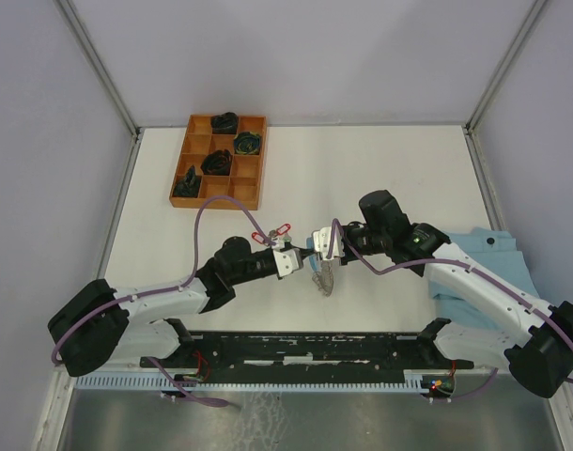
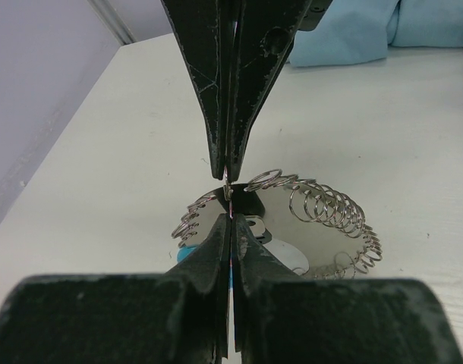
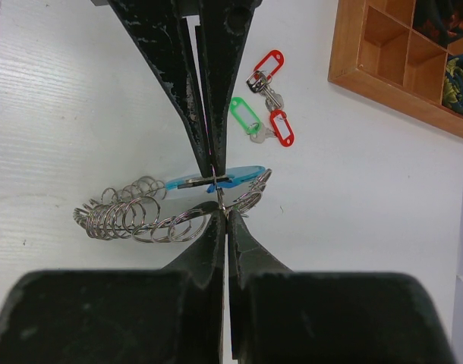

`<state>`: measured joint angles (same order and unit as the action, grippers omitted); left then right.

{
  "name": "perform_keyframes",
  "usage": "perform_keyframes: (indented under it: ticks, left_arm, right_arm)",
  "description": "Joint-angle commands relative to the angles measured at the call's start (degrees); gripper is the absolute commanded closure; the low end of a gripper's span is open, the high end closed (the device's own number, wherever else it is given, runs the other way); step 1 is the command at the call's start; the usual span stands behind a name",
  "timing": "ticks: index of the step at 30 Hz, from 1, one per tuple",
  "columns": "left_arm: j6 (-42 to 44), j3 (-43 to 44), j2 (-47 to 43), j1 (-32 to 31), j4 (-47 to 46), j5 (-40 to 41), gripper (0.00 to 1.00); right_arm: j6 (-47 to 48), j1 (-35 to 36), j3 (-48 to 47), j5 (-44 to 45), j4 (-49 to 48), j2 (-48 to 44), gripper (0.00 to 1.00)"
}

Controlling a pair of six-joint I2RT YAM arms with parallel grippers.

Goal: Put the keys on the keyring

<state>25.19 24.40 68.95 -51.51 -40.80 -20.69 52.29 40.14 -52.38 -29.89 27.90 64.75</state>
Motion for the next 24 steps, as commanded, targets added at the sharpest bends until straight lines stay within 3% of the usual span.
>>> perform_keyframes:
  ticks: [1, 24]
  left_arm:
    - [-1.02, 1.68, -1.68, -0.16, -2.29, 1.12, 0.97]
    - [-0.76, 1.85, -1.20, -0.11, -3.06, -1.11, 0.97]
  right_arm:
    - [-0.61, 0.45, -2.50, -0.61, -2.68, -1.73, 0.99]
    - [-1.04, 0.40, -2.61, -0.09, -2.67, -1.77, 0.99]
